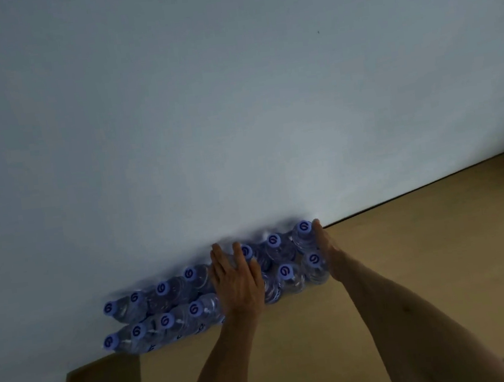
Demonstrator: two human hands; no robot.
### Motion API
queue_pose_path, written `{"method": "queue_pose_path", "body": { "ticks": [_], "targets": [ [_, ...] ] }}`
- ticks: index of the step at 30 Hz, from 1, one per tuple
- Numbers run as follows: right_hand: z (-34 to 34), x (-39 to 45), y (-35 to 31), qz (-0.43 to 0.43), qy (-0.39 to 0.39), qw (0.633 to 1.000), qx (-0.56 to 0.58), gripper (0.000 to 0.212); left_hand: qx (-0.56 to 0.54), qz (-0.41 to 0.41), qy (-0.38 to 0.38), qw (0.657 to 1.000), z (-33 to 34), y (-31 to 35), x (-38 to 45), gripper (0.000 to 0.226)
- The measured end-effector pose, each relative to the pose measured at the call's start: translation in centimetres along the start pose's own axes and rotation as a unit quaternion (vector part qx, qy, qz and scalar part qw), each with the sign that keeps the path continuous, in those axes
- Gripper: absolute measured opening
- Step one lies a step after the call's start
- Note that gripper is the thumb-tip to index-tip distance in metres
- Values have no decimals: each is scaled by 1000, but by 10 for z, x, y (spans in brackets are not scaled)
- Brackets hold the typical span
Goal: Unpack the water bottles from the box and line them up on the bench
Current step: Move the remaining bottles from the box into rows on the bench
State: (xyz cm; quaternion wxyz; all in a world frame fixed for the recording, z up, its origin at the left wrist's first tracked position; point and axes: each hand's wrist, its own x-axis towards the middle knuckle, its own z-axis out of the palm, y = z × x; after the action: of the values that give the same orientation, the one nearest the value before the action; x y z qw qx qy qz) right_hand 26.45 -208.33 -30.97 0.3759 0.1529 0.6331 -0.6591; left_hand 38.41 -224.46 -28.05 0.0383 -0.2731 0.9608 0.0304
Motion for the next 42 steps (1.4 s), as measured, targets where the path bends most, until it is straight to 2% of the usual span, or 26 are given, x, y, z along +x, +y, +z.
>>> {"method": "queue_pose_path", "body": {
  "ticks": [4, 6, 9, 11, 13, 16, 18, 20, 23, 27, 30, 32, 34, 35, 38, 40, 42],
  "targets": [
    [2, 8, 4, 1, 37, 999, -39, 71, -6, 5, 18, 1000, -1, -4, -1, 53],
    [-6, 9, -4, -5, 130, 983, -132, 68, 4, 32, 41, 999, -10, -14, 1, 47],
    [6, 1, -35, -56, 308, 906, -286, 51, 10, 46, 63, 997, -29, -45, 10, 38],
    [37, -11, -51, -148, 343, 851, -368, 34, 1, 15, 74, 997, -42, -70, 14, 36],
    [76, -30, -50, -230, 315, 809, -440, 22, -17, -25, 90, 995, -52, -96, 15, 34],
    [142, -59, -21, -366, 172, 740, -538, 9, -38, -49, 134, 989, -61, -140, 13, 30],
    [185, -72, -1, -410, 75, 702, -578, 6, -52, -56, 154, 985, -65, -177, 12, 37],
    [223, -78, 13, -438, 36, 677, -590, 7, -76, -83, 162, 980, -65, -220, 8, 39],
    [263, -82, 32, -435, 41, 676, -594, 15, -109, -135, 132, 976, -55, -285, 1, 38],
    [297, -73, 50, -402, 100, 697, -585, 11, -159, -203, 11, 966, -33, -352, -1, 55],
    [318, -67, 58, -417, 131, 688, -580, 15, -207, -178, -60, 960, -11, -382, -5, 56],
    [330, -64, 58, -411, 142, 698, -569, 14, -251, -164, -78, 951, -3, -391, -2, 53],
    [336, -59, 57, -397, 160, 711, -558, 11, -334, -193, -72, 920, 3, -391, 3, 50],
    [336, -57, 57, -388, 170, 716, -554, 9, -393, -230, -77, 887, 4, -388, 7, 50],
    [327, -54, 58, -369, 189, 727, -548, 12, -579, -347, -145, 724, 12, -378, 24, 57],
    [320, -55, 59, -380, 191, 722, -546, 13, -658, -364, -172, 637, 26, -375, 30, 57],
    [314, -54, 58, -386, 195, 717, -547, 12, -717, -358, -197, 564, 39, -371, 36, 58]
  ]
}}
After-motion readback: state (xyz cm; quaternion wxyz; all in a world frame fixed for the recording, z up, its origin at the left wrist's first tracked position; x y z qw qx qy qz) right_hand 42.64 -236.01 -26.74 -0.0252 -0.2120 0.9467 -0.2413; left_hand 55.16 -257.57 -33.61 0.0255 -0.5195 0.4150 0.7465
